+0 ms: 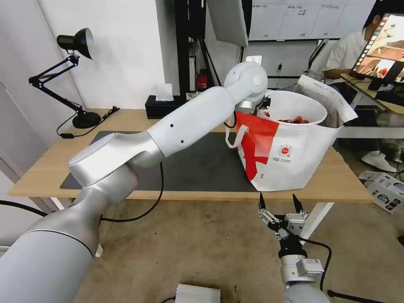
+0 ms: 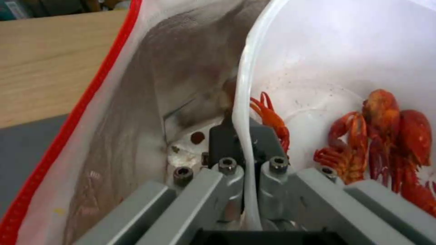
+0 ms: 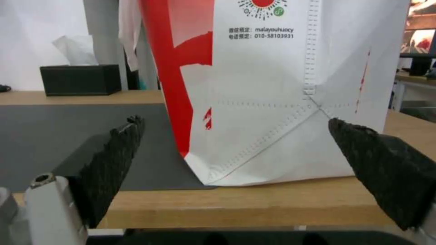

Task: Pick up the trash from the table and place it into the takeout bag.

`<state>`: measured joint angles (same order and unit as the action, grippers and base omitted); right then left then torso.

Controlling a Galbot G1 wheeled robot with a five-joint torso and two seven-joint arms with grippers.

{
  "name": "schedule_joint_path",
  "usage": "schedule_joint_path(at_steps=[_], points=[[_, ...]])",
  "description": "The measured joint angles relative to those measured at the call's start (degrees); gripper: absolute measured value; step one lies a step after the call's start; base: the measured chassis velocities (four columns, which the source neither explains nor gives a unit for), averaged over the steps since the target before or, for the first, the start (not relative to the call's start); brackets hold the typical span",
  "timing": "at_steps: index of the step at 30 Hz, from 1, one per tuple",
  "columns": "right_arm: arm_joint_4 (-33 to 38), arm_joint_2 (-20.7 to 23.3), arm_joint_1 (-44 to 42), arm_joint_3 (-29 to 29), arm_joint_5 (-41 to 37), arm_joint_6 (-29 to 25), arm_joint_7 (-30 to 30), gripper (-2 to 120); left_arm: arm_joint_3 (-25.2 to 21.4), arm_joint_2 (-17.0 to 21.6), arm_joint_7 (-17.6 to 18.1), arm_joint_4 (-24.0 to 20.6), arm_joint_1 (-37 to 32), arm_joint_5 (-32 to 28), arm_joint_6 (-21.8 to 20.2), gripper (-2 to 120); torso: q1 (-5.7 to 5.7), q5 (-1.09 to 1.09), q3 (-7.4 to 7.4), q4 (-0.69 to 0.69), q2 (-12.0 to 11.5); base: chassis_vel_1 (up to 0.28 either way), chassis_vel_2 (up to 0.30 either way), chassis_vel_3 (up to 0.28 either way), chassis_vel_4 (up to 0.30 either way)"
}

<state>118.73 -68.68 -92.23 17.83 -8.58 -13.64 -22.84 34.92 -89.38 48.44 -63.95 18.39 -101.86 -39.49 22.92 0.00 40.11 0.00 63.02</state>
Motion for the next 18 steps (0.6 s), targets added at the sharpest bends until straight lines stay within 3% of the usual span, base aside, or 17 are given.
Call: schedule_joint_path(at_steps=[18], points=[[-0.2,0.0,0.4,-0.3,0.1,0.2,-0.1,99,-1.9,-0.1,0.0,1.4,2.8,-1.3,-0.3,0,0.0,0.0,0.0,0.01,0.0,0.0,0.0,0.0,0.0]])
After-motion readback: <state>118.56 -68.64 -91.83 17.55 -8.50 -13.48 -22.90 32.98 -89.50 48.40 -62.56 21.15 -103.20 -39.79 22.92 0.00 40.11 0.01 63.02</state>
